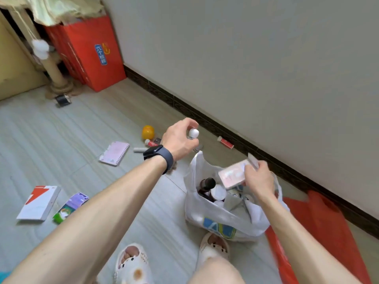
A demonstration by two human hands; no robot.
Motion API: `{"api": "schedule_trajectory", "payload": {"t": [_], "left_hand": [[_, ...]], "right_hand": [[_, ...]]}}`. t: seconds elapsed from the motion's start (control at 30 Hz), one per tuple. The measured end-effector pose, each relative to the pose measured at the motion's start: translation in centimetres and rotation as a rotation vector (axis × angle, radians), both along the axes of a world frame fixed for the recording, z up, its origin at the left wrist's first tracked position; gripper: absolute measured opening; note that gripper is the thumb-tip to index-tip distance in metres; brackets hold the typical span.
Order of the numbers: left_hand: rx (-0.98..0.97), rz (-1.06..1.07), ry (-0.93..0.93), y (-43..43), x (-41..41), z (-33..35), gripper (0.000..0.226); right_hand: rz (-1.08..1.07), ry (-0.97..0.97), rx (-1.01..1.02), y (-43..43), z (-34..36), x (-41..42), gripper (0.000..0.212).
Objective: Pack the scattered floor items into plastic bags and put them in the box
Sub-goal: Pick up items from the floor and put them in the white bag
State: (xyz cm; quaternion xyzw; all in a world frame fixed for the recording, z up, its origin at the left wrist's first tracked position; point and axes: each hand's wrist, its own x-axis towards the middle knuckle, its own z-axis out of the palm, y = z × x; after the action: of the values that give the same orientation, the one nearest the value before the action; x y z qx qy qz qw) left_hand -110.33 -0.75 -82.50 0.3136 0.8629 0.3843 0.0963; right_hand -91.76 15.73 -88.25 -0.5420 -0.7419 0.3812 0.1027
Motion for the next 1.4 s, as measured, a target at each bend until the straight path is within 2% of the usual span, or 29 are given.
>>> {"api": "schedule_trajectory", "payload": {"t": [0.07, 0.1, 0.2, 0.27, 0.33, 0.4, 0.5, 0.6, 0.7, 0.77, 0.93, 1.07, 1.23, 1.4], "left_hand": [[0.003, -0.002, -0.039, 1.9, 1.2, -0.2, 0.040], [0.016, -0.005, -0.064, 2.7, 1.8, -0.4, 0.040], [0.042, -0.043, -0.127, 4.2, 4.0, -1.4, 0.039], [0.026, -0.076, -0.149, 4.6, 4.9, -2.3, 0.039], [0.001, -0.093, -0.204, 4.9, 5.1, -3.0, 0.039], [0.029, -0.078, -0.317, 5.2, 4.8, -3.2, 0.038], [0.100, -0.114, -0.447, 5.8, 4.5, -3.3, 0.043], [0.104, -0.192, -0.506, 6.5, 5.4, -3.2, 0.049], [0.077, -0.253, -0.514, 7.2, 6.8, -3.6, 0.051], [0.043, -0.289, -0.506, 7.4, 7.3, -4.0, 0.053], [-0.004, -0.317, -0.626, 6.6, 6.2, -5.2, 0.054], [-0.098, -0.211, -0.590, 5.6, 4.4, -5.5, 0.058], [-0.075, -0.126, -0.600, 4.6, 2.7, -6.1, 0.058], [-0.043, -0.097, -0.585, 4.5, 2.5, -5.9, 0.046]], "right_hand": [[-0.023, -0.143, -0.079, 0.6, -2.1, 1.1, 0.048], [-0.056, -0.152, -0.184, 1.0, -2.9, 1.3, 0.052], [-0.120, -0.075, -0.515, 1.9, -4.1, 1.4, 0.031], [-0.037, -0.135, -0.509, 2.3, -4.6, 1.5, 0.024], [0.052, -0.180, -0.389, 2.7, -4.6, 1.7, 0.025], [0.104, -0.066, -0.378, 2.8, -3.8, 1.6, 0.024], [0.167, 0.207, -0.548, 2.7, -1.6, 1.5, 0.032], [0.321, 0.263, -0.641, 2.5, 0.4, 1.2, 0.048], [0.376, 0.302, -0.669, 2.1, 1.2, 0.7, 0.058], [0.356, 0.326, -0.647, 1.9, 1.2, 0.7, 0.064], [0.350, 0.253, -0.568, 1.7, 0.2, 1.2, 0.033], [0.299, 0.152, -0.350, 2.2, -2.5, 0.8, 0.031], [0.586, -0.125, -0.053, 0.2, -4.3, -0.6, 0.030], [0.873, -0.502, 0.269, -2.6, -6.3, -1.7, 0.023]]}}
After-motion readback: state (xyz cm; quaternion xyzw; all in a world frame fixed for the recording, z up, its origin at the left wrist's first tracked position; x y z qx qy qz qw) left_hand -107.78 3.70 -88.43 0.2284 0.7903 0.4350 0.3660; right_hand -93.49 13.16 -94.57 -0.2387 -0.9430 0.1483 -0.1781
